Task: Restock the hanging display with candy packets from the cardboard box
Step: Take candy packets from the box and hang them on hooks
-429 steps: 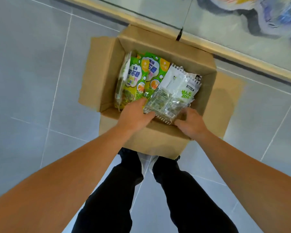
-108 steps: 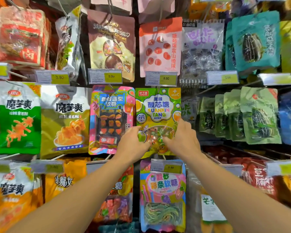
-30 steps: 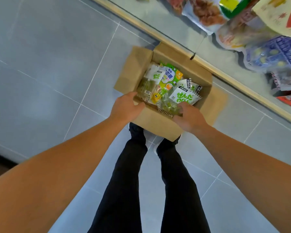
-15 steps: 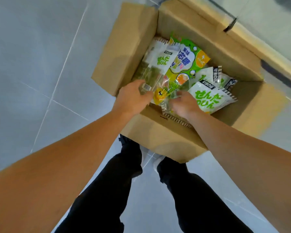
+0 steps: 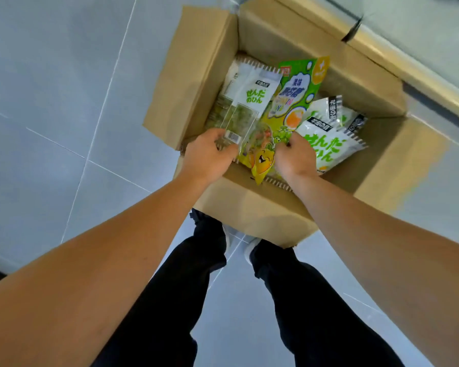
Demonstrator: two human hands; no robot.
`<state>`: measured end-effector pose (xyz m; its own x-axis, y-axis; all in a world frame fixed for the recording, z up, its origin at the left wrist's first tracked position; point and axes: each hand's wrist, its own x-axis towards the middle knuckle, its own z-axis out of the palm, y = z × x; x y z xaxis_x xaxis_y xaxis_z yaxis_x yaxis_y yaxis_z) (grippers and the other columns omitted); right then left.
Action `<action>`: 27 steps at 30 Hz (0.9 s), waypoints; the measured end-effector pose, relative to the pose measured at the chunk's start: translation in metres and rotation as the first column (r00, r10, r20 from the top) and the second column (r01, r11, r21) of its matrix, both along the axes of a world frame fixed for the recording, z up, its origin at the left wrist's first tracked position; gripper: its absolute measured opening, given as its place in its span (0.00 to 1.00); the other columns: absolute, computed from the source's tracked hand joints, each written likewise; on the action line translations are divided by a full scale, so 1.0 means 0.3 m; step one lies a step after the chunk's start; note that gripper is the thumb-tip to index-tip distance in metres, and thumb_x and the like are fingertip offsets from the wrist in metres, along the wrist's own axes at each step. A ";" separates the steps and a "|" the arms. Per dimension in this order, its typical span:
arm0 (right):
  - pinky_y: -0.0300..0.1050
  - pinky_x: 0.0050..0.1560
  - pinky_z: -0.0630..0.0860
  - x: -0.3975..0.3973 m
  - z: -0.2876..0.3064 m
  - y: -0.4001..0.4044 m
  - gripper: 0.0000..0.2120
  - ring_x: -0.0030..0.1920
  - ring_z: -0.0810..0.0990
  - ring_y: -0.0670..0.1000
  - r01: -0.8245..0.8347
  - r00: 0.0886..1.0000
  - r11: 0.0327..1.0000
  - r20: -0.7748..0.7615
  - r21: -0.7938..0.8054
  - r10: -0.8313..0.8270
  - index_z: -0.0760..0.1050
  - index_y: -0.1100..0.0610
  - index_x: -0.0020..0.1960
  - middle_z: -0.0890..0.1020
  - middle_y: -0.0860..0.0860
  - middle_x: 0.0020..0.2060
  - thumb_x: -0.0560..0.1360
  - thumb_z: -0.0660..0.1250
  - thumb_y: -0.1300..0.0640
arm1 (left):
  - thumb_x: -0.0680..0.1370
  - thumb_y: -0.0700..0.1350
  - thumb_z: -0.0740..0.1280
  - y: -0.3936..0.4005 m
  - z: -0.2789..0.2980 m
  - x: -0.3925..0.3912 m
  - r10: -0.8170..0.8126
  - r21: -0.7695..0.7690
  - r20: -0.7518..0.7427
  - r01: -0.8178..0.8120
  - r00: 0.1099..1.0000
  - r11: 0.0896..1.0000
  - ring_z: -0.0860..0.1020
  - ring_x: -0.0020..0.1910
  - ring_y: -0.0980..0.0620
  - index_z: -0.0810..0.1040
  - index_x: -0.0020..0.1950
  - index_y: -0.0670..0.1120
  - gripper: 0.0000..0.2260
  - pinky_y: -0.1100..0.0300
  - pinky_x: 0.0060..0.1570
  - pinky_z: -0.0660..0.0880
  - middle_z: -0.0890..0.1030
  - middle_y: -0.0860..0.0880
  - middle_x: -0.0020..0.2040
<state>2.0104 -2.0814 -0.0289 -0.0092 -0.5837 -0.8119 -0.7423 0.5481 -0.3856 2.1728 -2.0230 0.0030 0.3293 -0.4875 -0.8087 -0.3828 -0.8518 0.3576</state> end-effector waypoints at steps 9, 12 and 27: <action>0.44 0.32 0.63 -0.295 0.640 -0.014 0.09 0.33 0.68 0.51 0.060 0.998 0.993 0.040 -0.103 -0.056 0.72 0.61 0.37 0.71 0.51 0.29 0.74 0.63 0.58 | 0.78 0.54 0.66 -0.066 0.519 -0.130 -0.044 -0.033 -0.113 0.041 0.993 0.999 0.70 0.70 0.50 0.67 0.75 0.50 0.26 0.58 0.67 0.65 0.70 0.51 0.73; 0.40 0.25 0.60 -0.348 0.852 -0.035 0.09 0.28 0.66 0.47 0.144 0.988 0.981 0.070 -0.132 -0.135 0.73 0.64 0.36 0.70 0.53 0.29 0.72 0.65 0.60 | 0.78 0.55 0.65 -0.079 0.705 -0.187 -0.108 -0.055 -0.144 0.101 0.984 0.993 0.68 0.72 0.49 0.66 0.76 0.49 0.27 0.58 0.66 0.64 0.69 0.50 0.74; 0.52 0.40 0.62 -0.428 1.761 0.066 0.07 0.38 0.68 0.56 0.379 0.809 0.922 0.509 -0.074 -0.292 0.74 0.53 0.35 0.72 0.57 0.35 0.57 0.66 0.54 | 0.74 0.41 0.71 0.040 1.535 -0.296 0.396 -0.004 -0.619 -0.508 0.678 0.862 0.82 0.52 0.38 0.79 0.61 0.39 0.16 0.38 0.51 0.79 0.81 0.37 0.58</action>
